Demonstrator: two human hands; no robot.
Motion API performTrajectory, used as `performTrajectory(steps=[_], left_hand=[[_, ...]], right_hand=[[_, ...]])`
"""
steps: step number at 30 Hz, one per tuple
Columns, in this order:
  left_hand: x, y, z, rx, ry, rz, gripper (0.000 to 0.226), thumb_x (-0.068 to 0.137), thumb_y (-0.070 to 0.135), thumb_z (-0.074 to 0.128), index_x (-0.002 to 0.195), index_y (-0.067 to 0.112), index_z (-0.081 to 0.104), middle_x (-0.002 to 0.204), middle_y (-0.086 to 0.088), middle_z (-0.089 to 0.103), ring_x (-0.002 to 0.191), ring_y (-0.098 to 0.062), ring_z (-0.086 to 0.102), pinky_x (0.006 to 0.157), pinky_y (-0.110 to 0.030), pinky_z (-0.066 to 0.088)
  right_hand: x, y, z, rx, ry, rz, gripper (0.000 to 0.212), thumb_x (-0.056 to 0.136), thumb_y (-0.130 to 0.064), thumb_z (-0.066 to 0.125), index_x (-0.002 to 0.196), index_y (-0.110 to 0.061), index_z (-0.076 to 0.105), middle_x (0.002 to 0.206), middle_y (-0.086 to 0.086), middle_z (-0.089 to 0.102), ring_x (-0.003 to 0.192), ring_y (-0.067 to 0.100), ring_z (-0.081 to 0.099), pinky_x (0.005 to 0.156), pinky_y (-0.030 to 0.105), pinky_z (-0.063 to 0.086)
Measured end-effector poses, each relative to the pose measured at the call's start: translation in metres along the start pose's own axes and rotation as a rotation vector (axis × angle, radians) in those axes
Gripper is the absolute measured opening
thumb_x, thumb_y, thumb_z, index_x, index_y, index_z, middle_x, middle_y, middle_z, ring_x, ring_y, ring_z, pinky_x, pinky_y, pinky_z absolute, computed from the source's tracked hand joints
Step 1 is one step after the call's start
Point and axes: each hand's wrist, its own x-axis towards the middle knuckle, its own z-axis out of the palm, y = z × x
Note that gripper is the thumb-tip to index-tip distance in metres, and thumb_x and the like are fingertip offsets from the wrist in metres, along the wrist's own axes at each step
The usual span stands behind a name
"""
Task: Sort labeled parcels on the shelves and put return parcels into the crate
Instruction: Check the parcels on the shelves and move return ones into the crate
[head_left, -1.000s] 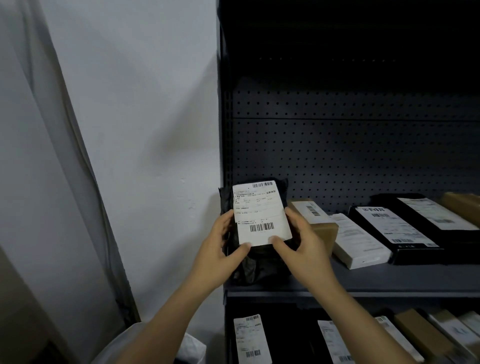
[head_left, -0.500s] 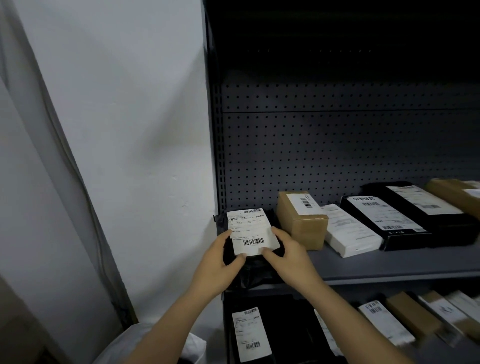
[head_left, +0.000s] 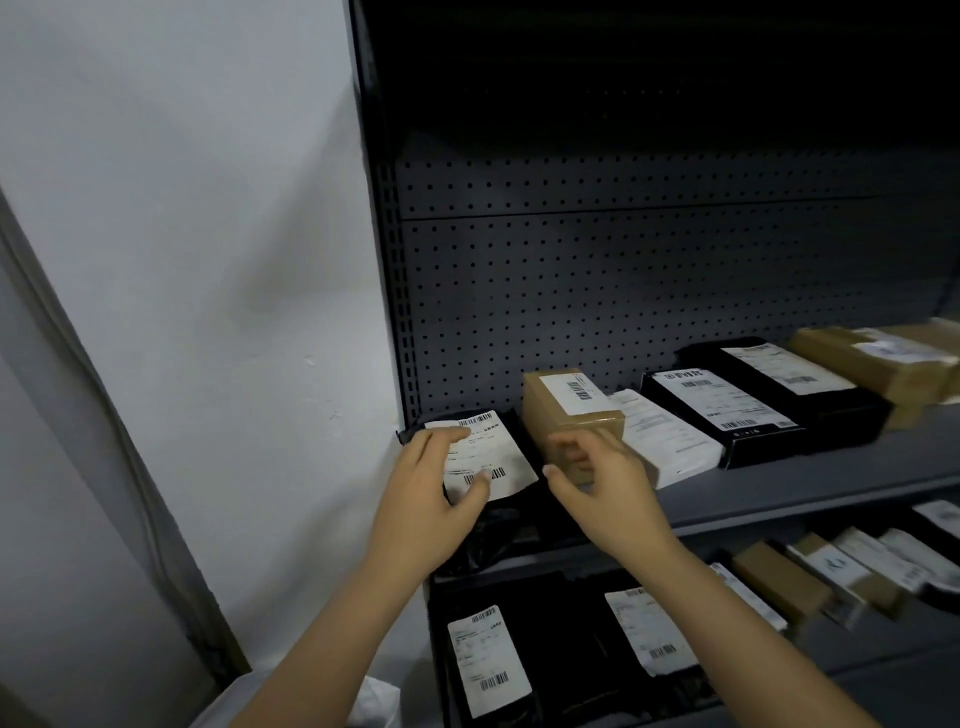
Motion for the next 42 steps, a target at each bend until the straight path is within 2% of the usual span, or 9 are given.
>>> performTrajectory(steps=[7, 13, 19, 24, 27, 30, 35, 39, 42], left_hand=[[0.021, 0.033, 0.021, -0.028, -0.058, 0.078, 0.045, 0.089, 0.039, 0.062, 0.131, 0.028, 0.05, 0.125, 0.019, 0.047, 0.116, 0.004, 0.04, 0.091, -0.008, 0.028], [0.041, 0.044, 0.052, 0.068, -0.157, -0.002, 0.062, 0.09, 0.044, 0.06, 0.144, 0.025, 0.037, 0.144, 0.008, 0.042, 0.133, -0.01, 0.036, 0.109, -0.027, 0.033], [0.048, 0.052, 0.081, 0.092, -0.223, -0.17, 0.074, 0.092, 0.048, 0.056, 0.152, 0.018, 0.024, 0.153, 0.001, 0.035, 0.14, -0.015, 0.029, 0.108, -0.022, 0.024], [0.046, 0.06, 0.096, 0.042, -0.187, -0.175, 0.068, 0.095, 0.044, 0.054, 0.152, 0.023, 0.024, 0.143, 0.018, 0.034, 0.13, 0.003, 0.03, 0.099, -0.01, 0.021], [0.046, 0.063, 0.104, -0.024, -0.128, -0.18, 0.071, 0.093, 0.055, 0.048, 0.153, 0.026, 0.025, 0.152, 0.017, 0.031, 0.139, -0.001, 0.028, 0.113, -0.023, 0.028], [0.042, 0.071, 0.109, 0.003, -0.08, -0.163, 0.064, 0.096, 0.046, 0.05, 0.152, 0.026, 0.026, 0.147, 0.025, 0.024, 0.139, 0.001, 0.02, 0.113, -0.019, 0.016], [0.04, 0.073, 0.111, 0.023, -0.054, -0.142, 0.054, 0.095, 0.041, 0.054, 0.146, 0.031, 0.038, 0.14, 0.024, 0.031, 0.134, 0.001, 0.023, 0.109, -0.019, 0.018], [0.034, 0.063, 0.113, 0.036, -0.026, -0.254, 0.061, 0.091, 0.056, 0.052, 0.144, 0.028, 0.041, 0.143, 0.012, 0.04, 0.134, -0.01, 0.034, 0.11, -0.03, 0.031], [0.032, 0.061, 0.112, 0.017, -0.055, -0.33, 0.061, 0.088, 0.061, 0.053, 0.138, 0.028, 0.041, 0.121, 0.016, 0.054, 0.117, -0.009, 0.05, 0.098, -0.031, 0.044]], right_hand=[[0.008, 0.018, -0.042, -0.12, 0.094, -0.043, 0.025, 0.085, -0.014, 0.069, 0.109, -0.018, 0.063, 0.107, -0.01, 0.051, 0.092, 0.002, 0.051, 0.076, -0.001, 0.035], [0.033, 0.047, -0.055, -0.159, -0.057, -0.015, 0.051, 0.086, -0.021, 0.071, 0.133, -0.021, 0.052, 0.127, -0.007, 0.045, 0.111, 0.008, 0.047, 0.087, 0.017, 0.035], [0.052, 0.075, -0.047, -0.1, -0.271, -0.044, 0.07, 0.088, -0.024, 0.068, 0.148, -0.027, 0.034, 0.153, 0.0, 0.032, 0.139, 0.014, 0.033, 0.107, 0.018, 0.028], [0.06, 0.091, -0.046, 0.055, -0.282, -0.083, 0.068, 0.088, -0.018, 0.069, 0.147, -0.022, 0.038, 0.144, -0.004, 0.044, 0.129, 0.011, 0.046, 0.107, 0.022, 0.038], [0.062, 0.1, -0.05, 0.213, -0.285, -0.025, 0.059, 0.084, -0.016, 0.073, 0.138, -0.023, 0.049, 0.128, -0.007, 0.058, 0.11, 0.007, 0.06, 0.097, 0.033, 0.052], [0.065, 0.107, -0.057, 0.277, -0.353, -0.005, 0.047, 0.081, -0.017, 0.076, 0.122, -0.028, 0.056, 0.112, -0.011, 0.065, 0.098, 0.002, 0.065, 0.091, 0.033, 0.055], [0.069, 0.112, -0.069, 0.128, -0.351, -0.099, 0.045, 0.081, -0.026, 0.077, 0.122, -0.025, 0.058, 0.106, -0.019, 0.058, 0.101, 0.002, 0.055, 0.087, 0.013, 0.042], [0.071, 0.116, -0.073, 0.145, -0.355, -0.09, 0.059, 0.081, -0.028, 0.077, 0.134, -0.026, 0.051, 0.117, -0.013, 0.057, 0.114, 0.007, 0.054, 0.096, 0.021, 0.043], [0.069, 0.115, -0.073, 0.177, -0.387, -0.089, 0.067, 0.083, -0.025, 0.076, 0.14, -0.034, 0.042, 0.114, -0.024, 0.051, 0.112, 0.002, 0.053, 0.094, 0.018, 0.042]])
